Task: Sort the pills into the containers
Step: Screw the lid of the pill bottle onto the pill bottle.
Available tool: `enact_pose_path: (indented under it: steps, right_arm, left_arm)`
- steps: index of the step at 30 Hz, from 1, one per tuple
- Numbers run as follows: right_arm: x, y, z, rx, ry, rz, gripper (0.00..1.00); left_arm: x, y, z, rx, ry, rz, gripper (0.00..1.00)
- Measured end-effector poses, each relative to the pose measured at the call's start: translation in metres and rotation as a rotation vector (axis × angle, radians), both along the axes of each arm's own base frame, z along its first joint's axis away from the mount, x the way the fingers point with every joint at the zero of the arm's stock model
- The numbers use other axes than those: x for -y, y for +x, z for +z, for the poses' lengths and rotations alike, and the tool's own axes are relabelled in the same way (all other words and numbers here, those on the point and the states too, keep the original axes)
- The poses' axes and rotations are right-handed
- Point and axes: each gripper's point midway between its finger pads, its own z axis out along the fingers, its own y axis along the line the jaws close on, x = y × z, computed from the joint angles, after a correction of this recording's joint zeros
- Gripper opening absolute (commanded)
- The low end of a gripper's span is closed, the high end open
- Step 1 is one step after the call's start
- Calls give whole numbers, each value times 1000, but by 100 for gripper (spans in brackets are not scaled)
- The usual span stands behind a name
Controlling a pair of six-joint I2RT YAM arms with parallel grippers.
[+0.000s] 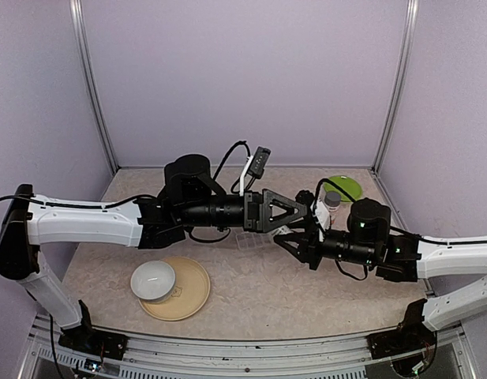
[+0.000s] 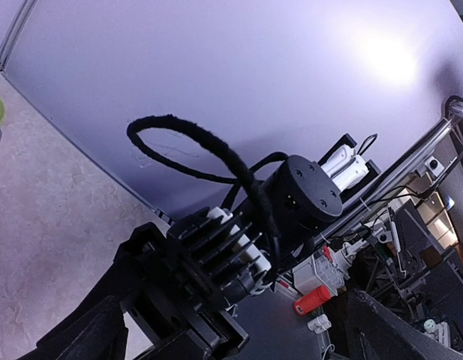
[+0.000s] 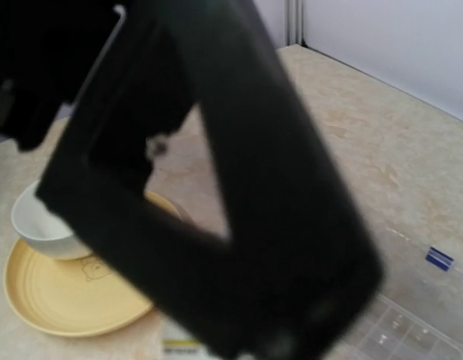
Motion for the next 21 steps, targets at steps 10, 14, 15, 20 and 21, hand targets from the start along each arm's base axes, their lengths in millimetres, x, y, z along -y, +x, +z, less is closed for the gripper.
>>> enact_pose_path:
  steps: [10, 14, 15, 20, 21]
  right_arm:
    - [9, -14, 13, 80, -15, 58, 0]
    - [9, -20, 12, 102, -35, 92, 0]
    - [9, -20, 10, 104, -44, 96, 0]
    - [12, -18, 8, 133, -78, 87, 0]
    - [14, -17, 8, 144, -85, 79, 0]
  left_arm:
    - [-18, 41, -25, -66, 117, 127, 99]
    - [-26, 49, -31, -79, 144, 169, 98]
    - [-27, 49, -32, -82, 150, 173, 97]
    - [-28, 49, -46, -112, 202, 176, 86]
    - [-28, 49, -49, -120, 212, 176, 84]
